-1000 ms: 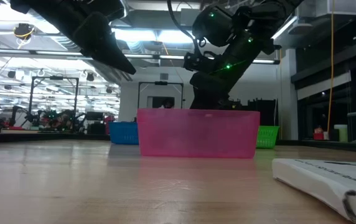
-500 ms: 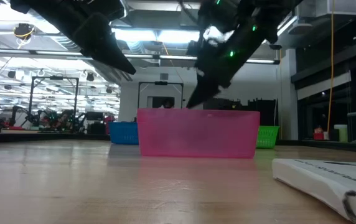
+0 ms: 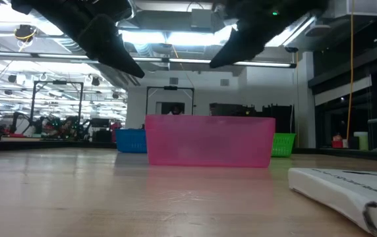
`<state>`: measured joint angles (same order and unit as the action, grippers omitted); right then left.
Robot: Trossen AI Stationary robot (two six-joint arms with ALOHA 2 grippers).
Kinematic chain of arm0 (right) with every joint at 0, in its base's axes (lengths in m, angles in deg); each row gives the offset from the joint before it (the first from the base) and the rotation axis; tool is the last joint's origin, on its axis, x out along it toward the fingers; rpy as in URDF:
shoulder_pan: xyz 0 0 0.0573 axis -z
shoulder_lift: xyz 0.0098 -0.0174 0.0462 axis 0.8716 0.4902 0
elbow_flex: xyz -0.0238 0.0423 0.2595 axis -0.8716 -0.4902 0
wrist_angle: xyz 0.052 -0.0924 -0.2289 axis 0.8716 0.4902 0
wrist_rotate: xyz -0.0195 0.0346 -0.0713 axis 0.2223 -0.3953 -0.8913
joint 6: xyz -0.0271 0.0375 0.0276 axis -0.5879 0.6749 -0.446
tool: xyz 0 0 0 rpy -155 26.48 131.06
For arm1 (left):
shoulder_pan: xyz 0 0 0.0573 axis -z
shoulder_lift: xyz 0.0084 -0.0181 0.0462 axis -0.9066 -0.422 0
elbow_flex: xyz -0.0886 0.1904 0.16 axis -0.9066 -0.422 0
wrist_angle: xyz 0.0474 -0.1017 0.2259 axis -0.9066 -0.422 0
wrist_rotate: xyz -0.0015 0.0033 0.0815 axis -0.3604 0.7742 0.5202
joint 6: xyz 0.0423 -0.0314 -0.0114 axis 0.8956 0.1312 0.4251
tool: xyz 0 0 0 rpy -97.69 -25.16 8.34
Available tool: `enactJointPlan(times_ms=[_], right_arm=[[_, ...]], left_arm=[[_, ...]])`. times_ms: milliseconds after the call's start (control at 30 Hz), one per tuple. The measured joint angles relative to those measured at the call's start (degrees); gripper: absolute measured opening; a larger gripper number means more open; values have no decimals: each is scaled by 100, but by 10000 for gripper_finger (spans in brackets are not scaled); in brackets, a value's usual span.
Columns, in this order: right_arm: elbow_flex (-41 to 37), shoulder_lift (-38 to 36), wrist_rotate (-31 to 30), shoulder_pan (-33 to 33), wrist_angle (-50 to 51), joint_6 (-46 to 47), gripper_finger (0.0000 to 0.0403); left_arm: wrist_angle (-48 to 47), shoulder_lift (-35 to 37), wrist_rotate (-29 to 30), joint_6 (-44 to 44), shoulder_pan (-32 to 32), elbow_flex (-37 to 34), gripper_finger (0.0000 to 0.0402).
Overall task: Pick and place items into bin
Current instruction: Put the green charger adapter into the blue bin
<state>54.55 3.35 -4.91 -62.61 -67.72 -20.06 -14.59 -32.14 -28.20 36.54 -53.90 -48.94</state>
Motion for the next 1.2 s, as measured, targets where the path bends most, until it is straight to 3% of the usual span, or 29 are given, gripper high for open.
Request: enactJointPlan(times_ms=[167,467,733,1000,1200], right_arm=[[-935,-555,1,-157,-1221,-14,1],[-2234,-1832,-3,-178,-2176,-185,0],[-3301,-2615,-4,-177,-3355,-358,0],[-3478,-2806,-2,-174,-3543,-474,0],[-3478,-2806,-2,-174,-3510,-462,0]], left_arm=[[0,0,-2,-1,0,0,2],[152,0,-155,17,-27,0,2],[78,-4,-777,-1,-743,277,2],[69,-148,-1621,562,-1636,746,2],[-286,-885,-1911,1147,-2155,1504,2]])
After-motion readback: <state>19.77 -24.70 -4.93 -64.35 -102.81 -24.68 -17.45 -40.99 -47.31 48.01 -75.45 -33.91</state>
